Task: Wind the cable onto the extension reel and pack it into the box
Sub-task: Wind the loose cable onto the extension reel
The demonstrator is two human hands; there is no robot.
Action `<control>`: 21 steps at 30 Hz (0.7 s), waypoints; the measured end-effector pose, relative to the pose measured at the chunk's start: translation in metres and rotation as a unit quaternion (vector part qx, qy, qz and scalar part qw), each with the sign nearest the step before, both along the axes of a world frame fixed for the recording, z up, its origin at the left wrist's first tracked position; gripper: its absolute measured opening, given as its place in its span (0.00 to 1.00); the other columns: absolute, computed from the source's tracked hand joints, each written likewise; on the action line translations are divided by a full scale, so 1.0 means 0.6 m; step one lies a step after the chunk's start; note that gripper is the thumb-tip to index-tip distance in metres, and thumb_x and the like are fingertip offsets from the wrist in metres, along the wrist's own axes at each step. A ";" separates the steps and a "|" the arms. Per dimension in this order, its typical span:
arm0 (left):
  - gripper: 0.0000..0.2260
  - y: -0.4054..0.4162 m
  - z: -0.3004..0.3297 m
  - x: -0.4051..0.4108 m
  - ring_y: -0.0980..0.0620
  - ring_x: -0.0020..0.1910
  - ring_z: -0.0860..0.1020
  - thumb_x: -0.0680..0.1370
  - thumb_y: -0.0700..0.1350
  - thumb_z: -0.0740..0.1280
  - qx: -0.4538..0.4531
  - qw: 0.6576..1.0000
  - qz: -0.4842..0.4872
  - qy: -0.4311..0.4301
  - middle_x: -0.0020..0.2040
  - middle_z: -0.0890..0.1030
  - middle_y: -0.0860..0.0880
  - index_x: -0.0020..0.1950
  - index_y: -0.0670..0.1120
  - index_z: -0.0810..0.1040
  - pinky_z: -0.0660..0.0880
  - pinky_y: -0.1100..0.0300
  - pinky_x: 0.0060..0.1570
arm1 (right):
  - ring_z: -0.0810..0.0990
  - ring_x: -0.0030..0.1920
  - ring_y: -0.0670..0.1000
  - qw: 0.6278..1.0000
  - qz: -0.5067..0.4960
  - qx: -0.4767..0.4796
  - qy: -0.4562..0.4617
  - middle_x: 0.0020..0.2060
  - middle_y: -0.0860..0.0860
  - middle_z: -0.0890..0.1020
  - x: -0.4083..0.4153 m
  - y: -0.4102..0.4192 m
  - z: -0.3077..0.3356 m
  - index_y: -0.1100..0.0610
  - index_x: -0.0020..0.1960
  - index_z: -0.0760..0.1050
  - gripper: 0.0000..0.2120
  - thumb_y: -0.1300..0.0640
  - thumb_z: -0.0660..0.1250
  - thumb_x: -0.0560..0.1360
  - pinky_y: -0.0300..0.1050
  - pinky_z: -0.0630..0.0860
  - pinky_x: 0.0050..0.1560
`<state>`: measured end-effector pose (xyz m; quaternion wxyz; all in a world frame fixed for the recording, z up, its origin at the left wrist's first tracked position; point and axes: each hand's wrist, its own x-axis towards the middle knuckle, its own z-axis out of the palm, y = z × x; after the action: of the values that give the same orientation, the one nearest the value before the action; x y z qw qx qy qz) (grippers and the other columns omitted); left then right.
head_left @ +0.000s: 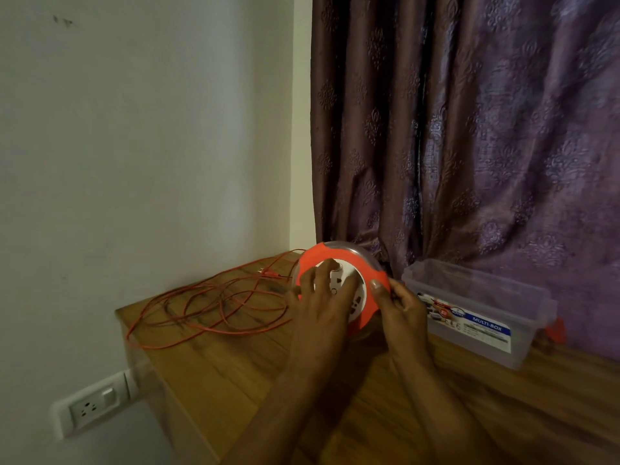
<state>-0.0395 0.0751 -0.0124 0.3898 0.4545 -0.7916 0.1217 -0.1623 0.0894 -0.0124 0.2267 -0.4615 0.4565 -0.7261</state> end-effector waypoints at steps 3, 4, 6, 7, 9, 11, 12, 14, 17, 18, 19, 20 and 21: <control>0.30 -0.009 -0.005 0.016 0.40 0.71 0.58 0.67 0.48 0.71 -0.002 1.000 -0.017 -0.020 0.72 0.62 0.46 0.67 0.59 0.65 0.66 0.40 0.60 | 0.84 0.43 0.44 1.000 0.003 0.003 -0.013 0.42 0.43 0.84 0.000 0.003 0.000 0.41 0.42 0.78 0.04 0.51 0.68 0.74 0.42 0.81 0.42; 0.30 -0.009 -0.007 0.018 0.41 0.71 0.58 0.68 0.48 0.71 0.007 1.000 -0.025 -0.007 0.72 0.62 0.46 0.67 0.60 0.65 0.66 0.40 0.62 | 0.84 0.42 0.45 1.000 0.003 0.006 -0.017 0.42 0.43 0.84 0.001 0.003 -0.001 0.41 0.42 0.78 0.04 0.50 0.68 0.74 0.43 0.81 0.42; 0.29 -0.005 -0.014 0.018 0.44 0.71 0.60 0.70 0.48 0.71 0.020 0.998 -0.039 0.053 0.71 0.63 0.47 0.68 0.60 0.65 0.66 0.41 0.64 | 0.85 0.40 0.44 1.000 0.000 0.006 -0.020 0.41 0.43 0.84 0.003 0.003 0.001 0.40 0.42 0.77 0.04 0.49 0.68 0.74 0.40 0.81 0.38; 0.27 -0.002 -0.020 0.017 0.45 0.70 0.63 0.71 0.48 0.70 0.018 0.994 -0.036 0.099 0.70 0.65 0.48 0.67 0.58 0.66 0.67 0.43 0.63 | 0.84 0.39 0.42 1.000 -0.002 0.004 -0.017 0.41 0.42 0.84 0.004 0.003 0.003 0.40 0.42 0.77 0.03 0.48 0.68 0.74 0.38 0.80 0.36; 0.22 0.005 -0.024 0.018 0.49 0.65 0.68 0.74 0.52 0.65 0.029 0.978 -0.018 0.207 0.67 0.69 0.49 0.67 0.55 0.67 0.69 0.49 0.60 | 0.84 0.39 0.40 1.000 -0.004 -0.004 -0.007 0.40 0.41 0.83 0.005 0.004 0.007 0.38 0.42 0.76 0.03 0.47 0.68 0.73 0.36 0.79 0.34; 0.21 0.010 -0.022 0.018 0.51 0.64 0.67 0.75 0.55 0.61 0.042 0.970 -0.010 0.240 0.67 0.69 0.51 0.68 0.54 0.66 0.68 0.52 0.60 | 0.84 0.39 0.40 1.000 -0.004 -0.010 -0.001 0.37 0.39 0.84 0.006 0.007 0.008 0.36 0.41 0.76 0.05 0.47 0.68 0.73 0.35 0.79 0.33; 0.22 0.013 -0.020 0.017 0.50 0.65 0.66 0.76 0.54 0.61 0.028 0.977 -0.009 0.212 0.68 0.68 0.51 0.69 0.56 0.65 0.68 0.50 0.61 | 0.84 0.39 0.39 1.000 -0.004 -0.012 0.004 0.36 0.38 0.84 0.008 0.008 0.008 0.36 0.40 0.77 0.05 0.46 0.68 0.73 0.34 0.79 0.33; 0.24 0.015 -0.016 0.016 0.47 0.69 0.63 0.76 0.53 0.63 0.003 0.991 -0.011 0.130 0.72 0.65 0.50 0.71 0.60 0.61 0.67 0.44 0.63 | 0.84 0.39 0.40 1.000 -0.005 -0.012 0.010 0.36 0.38 0.84 0.008 0.010 0.009 0.37 0.39 0.77 0.04 0.45 0.67 0.72 0.34 0.79 0.34; 0.34 0.001 -0.007 0.024 0.43 0.73 0.58 0.75 0.52 0.67 0.032 0.999 -0.003 0.029 0.75 0.59 0.48 0.73 0.65 0.50 0.63 0.42 0.67 | 0.84 0.40 0.42 1.000 -0.003 -0.010 0.009 0.39 0.41 0.84 -0.001 0.010 0.013 0.39 0.41 0.77 0.01 0.45 0.67 0.72 0.38 0.81 0.37; 0.37 -0.004 -0.006 0.028 0.43 0.73 0.57 0.74 0.52 0.68 0.029 1.000 -0.004 -0.004 0.76 0.58 0.48 0.73 0.65 0.47 0.63 0.42 0.67 | 0.85 0.40 0.43 1.000 -0.001 -0.010 0.006 0.39 0.42 0.84 -0.004 0.010 0.014 0.40 0.42 0.78 0.02 0.46 0.67 0.72 0.39 0.81 0.37; 0.39 -0.008 -0.006 0.031 0.42 0.73 0.57 0.74 0.51 0.69 0.022 0.999 -0.008 -0.037 0.75 0.58 0.46 0.73 0.66 0.44 0.63 0.43 0.67 | 0.85 0.40 0.44 1.000 0.002 -0.010 0.004 0.40 0.42 0.85 -0.006 0.011 0.015 0.40 0.42 0.78 0.02 0.47 0.67 0.73 0.40 0.81 0.38; 0.40 -0.010 -0.006 0.034 0.41 0.73 0.57 0.74 0.50 0.69 0.014 0.998 -0.013 -0.066 0.75 0.58 0.45 0.73 0.66 0.43 0.63 0.44 0.68 | 0.85 0.40 0.44 1.000 0.005 -0.010 0.003 0.40 0.43 0.85 -0.008 0.011 0.016 0.41 0.43 0.78 0.02 0.47 0.67 0.73 0.40 0.81 0.38; 0.41 -0.013 -0.006 0.036 0.40 0.73 0.57 0.74 0.50 0.69 0.008 0.996 -0.017 -0.086 0.75 0.58 0.43 0.73 0.65 0.43 0.63 0.44 0.67 | 0.85 0.40 0.45 1.000 0.009 -0.009 0.002 0.40 0.43 0.85 -0.008 0.011 0.017 0.41 0.43 0.78 0.02 0.48 0.68 0.73 0.41 0.81 0.38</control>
<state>-0.0179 0.0672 -0.0162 0.3191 0.4317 -0.8307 0.1473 -0.1673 0.0963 -0.0024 0.2281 -0.4690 0.4460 -0.7274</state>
